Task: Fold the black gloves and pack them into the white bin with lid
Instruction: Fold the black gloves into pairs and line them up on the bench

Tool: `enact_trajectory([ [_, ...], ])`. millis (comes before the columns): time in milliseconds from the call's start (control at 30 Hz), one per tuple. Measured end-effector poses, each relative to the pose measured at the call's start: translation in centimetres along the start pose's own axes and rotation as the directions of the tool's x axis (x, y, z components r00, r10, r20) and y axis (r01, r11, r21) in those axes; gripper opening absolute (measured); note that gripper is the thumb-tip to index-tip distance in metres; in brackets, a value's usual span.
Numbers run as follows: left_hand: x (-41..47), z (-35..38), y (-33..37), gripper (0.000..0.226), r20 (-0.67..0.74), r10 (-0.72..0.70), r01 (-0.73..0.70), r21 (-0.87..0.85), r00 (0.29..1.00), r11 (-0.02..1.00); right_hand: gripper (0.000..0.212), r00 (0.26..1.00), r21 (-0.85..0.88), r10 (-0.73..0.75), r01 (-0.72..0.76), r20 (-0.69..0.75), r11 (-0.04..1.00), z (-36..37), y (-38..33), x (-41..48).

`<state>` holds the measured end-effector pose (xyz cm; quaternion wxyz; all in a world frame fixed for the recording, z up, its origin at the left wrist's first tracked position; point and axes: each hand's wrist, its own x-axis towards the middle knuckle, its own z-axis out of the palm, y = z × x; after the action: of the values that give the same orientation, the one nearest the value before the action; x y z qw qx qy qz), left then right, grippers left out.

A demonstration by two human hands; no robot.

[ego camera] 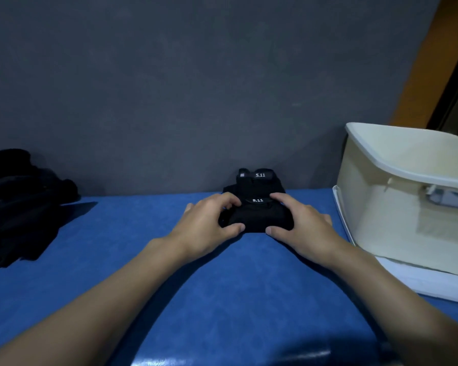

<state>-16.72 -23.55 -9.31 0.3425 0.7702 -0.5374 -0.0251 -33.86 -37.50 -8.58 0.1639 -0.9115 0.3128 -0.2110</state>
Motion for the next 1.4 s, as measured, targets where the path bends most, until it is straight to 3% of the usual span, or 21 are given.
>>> enact_trajectory([
  [300,1.1,1.3,0.7,0.039,-0.024,0.042,-0.041,0.035,0.999,0.999,0.068,0.996,-0.084,0.083,-0.085,-0.031,0.993,-0.2,0.2,0.7],
  [700,0.2,-0.2,1.0,0.042,-0.047,0.071,-0.072,-0.011,0.996,0.997,0.072,0.993,-0.110,0.062,-0.073,-0.099,0.991,-1.1,-1.6,0.0],
  [900,-2.2,-4.2,-0.1,0.039,-0.066,0.012,-0.008,0.063,0.998,0.998,0.054,0.980,-0.072,-0.082,0.070,-0.182,0.995,-0.8,-5.5,-0.1],
  [1167,-8.8,-12.4,-3.6,0.038,-0.192,-0.094,0.135,0.213,0.977,0.968,0.045,0.954,0.029,-0.290,0.293,-0.072,0.956,3.4,-14.9,-0.8],
  [1400,-16.1,-19.7,-7.5,0.026,-0.400,-0.215,0.378,0.390,0.891,0.840,0.040,0.897,0.180,-0.439,0.424,0.049,0.888,7.8,-22.9,-2.5],
])
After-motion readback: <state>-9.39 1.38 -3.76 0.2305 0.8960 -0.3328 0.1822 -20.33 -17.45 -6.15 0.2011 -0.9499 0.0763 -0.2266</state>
